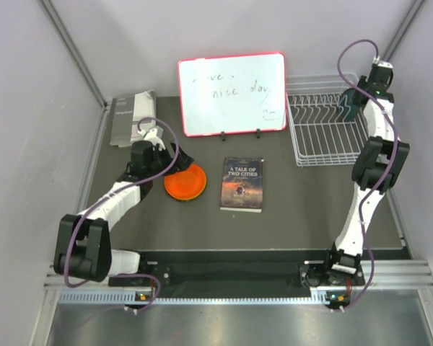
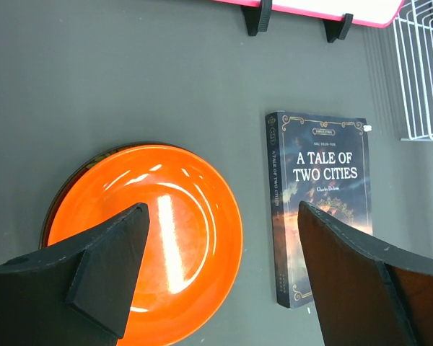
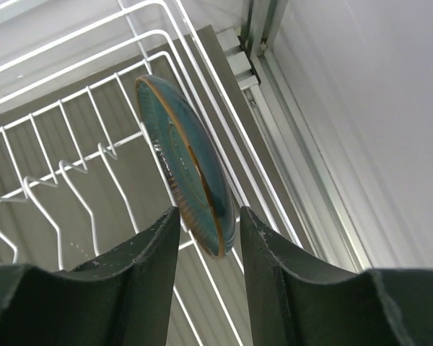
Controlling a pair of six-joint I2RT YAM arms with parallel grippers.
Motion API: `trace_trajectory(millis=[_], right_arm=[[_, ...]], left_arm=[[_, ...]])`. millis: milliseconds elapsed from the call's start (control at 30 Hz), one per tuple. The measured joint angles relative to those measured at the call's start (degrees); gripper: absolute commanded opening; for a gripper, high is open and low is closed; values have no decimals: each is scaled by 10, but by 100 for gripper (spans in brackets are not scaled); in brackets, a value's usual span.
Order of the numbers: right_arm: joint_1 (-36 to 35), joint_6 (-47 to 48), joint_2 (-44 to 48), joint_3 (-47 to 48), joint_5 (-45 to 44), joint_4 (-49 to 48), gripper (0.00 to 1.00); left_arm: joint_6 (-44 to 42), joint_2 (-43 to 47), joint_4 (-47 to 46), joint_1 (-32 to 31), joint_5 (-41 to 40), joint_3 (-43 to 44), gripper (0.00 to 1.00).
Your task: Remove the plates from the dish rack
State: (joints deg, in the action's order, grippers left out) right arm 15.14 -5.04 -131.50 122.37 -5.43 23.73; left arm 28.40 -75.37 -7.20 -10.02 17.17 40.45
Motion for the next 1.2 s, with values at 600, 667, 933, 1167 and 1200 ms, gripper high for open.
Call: trace_trajectory(millis=[600,667,933,1167,1200], right_arm=[[5,1,-60,38,-1,12,20],[3,10,-60,38,-6,12,18],[-13,51,-65,45,-37,7,0],[-43,87,-31,-37,-109,-79,0],[-51,95,-23,-55,-123,-94,0]], left_arm=[[1,-37,-19,0,0,4,88],[1,-37,-19,0,0,5,88],[1,-37,-19,0,0,5,87],[-1,-44,-23,0,0,5,87],[-1,-46,-23,0,0,5,87]])
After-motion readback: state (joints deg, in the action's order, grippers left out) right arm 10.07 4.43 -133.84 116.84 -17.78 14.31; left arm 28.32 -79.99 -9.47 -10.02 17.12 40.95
